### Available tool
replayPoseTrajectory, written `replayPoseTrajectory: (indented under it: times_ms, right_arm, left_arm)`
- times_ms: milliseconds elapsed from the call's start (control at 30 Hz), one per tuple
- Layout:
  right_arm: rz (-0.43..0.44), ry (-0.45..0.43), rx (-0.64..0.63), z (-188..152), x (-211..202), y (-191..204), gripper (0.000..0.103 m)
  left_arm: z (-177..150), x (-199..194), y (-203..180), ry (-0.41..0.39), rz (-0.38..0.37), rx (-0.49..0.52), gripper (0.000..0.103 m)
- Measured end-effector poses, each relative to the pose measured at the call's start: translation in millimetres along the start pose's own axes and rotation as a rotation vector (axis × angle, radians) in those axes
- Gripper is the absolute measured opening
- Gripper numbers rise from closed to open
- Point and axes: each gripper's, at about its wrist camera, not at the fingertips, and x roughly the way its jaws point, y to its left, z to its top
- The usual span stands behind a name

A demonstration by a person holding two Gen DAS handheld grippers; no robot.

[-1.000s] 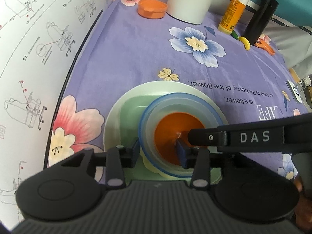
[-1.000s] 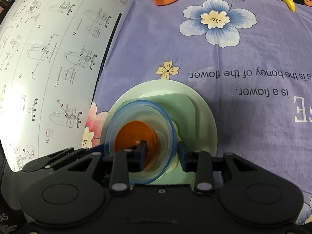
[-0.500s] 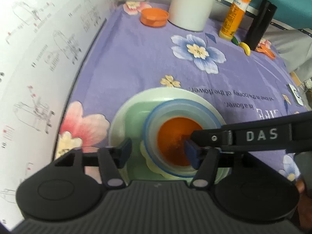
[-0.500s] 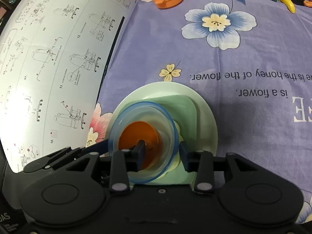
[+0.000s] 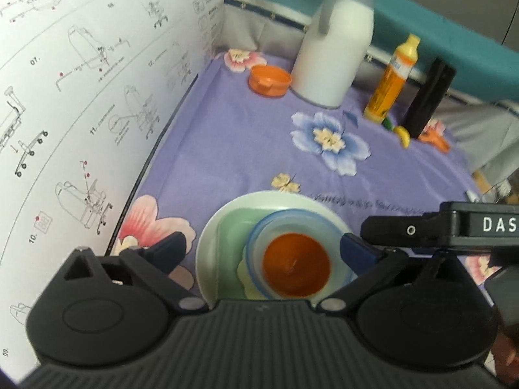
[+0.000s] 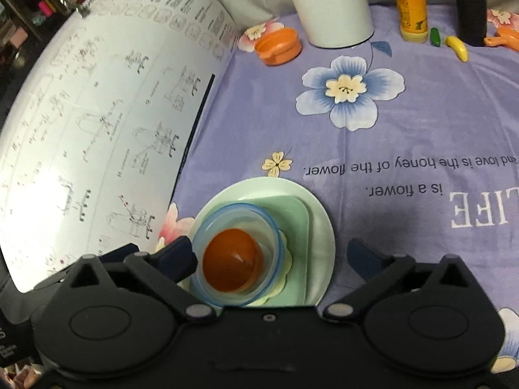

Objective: Organize plates and bowls

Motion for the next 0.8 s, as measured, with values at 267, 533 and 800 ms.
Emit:
replayPoseTrajectory:
  times_ms: [267, 533, 800]
  right_arm:
    - [0.018, -0.099, -0.030, -14, -31, -11, 0.103]
    - [-0.017, -0.124, -0.233, -43, -45, -5, 0.103]
    - [-0.102, -0.062, -0.335, -77, -37, -9, 0.103]
  left_arm:
    - [-13, -28, -18, -0.112, 0.034, 0.111, 0.103]
    - [-41, -38, -16, -0.097, 0.065, 0.143, 0.103]
    - [-70, -39, -7, -0.079, 0.108, 0.171, 0.103]
